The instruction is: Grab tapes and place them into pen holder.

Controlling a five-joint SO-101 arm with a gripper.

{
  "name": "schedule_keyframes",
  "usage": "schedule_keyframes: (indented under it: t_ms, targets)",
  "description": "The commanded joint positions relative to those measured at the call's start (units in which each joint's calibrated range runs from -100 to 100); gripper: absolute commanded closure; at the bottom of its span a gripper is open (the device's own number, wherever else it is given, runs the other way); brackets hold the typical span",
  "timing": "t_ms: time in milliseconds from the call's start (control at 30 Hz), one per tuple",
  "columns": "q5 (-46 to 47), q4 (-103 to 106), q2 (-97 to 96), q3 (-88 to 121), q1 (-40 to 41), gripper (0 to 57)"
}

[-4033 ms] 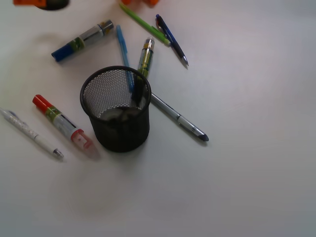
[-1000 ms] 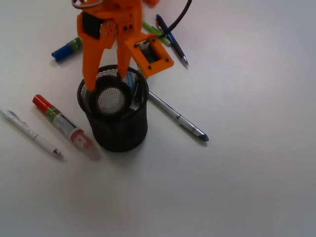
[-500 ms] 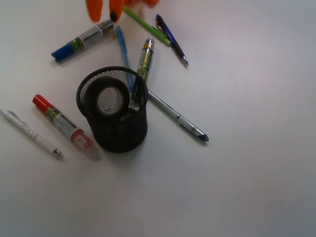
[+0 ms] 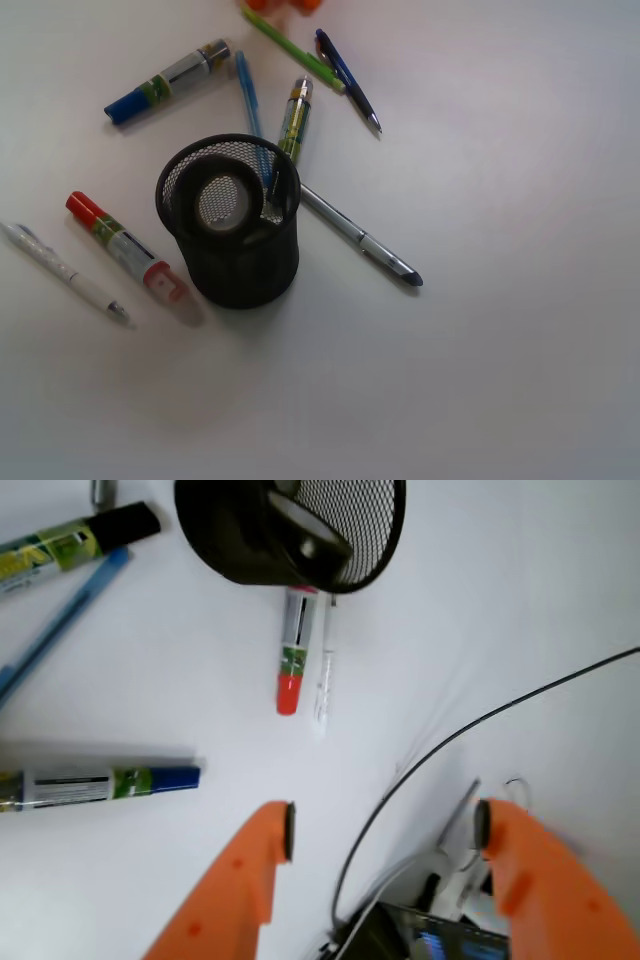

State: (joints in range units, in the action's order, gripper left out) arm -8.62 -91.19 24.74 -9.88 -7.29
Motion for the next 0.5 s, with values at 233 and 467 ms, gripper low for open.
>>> schedule_keyframes:
  t_ms: [233,467]
  targets:
    - [8.74,48.23,58.43,83.62,6.65,36.2]
    - [8.84,48.76,74.75,105.99,10.99,36.7]
